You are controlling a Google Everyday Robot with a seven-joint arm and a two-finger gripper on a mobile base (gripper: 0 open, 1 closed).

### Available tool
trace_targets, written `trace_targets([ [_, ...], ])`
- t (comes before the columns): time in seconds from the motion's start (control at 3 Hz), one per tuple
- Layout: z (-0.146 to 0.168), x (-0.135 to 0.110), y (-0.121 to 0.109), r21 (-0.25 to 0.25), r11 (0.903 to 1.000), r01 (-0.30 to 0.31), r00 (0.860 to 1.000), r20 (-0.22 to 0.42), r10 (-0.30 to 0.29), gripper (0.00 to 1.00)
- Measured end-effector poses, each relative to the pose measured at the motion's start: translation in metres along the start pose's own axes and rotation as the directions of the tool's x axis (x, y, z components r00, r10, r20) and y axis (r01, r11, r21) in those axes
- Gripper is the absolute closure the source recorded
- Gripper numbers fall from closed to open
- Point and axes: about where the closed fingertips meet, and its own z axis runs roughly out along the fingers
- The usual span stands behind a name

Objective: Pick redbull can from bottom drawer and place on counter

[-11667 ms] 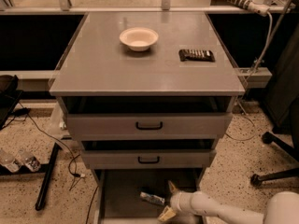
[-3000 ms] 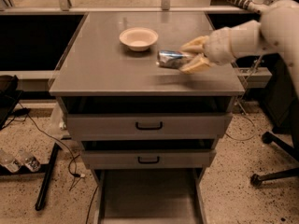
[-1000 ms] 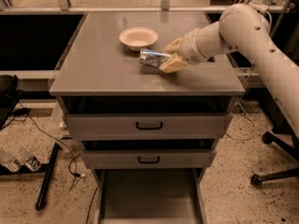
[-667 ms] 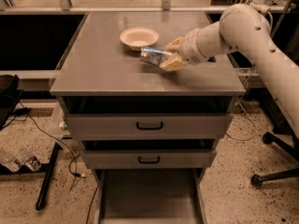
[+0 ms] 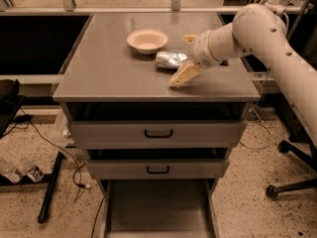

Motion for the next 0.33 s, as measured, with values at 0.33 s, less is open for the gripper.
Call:
trace_targets([
  [0.33, 0.0, 0.0, 0.0, 0.0, 1.0, 0.0, 1.0, 0.0, 0.0, 0.0],
])
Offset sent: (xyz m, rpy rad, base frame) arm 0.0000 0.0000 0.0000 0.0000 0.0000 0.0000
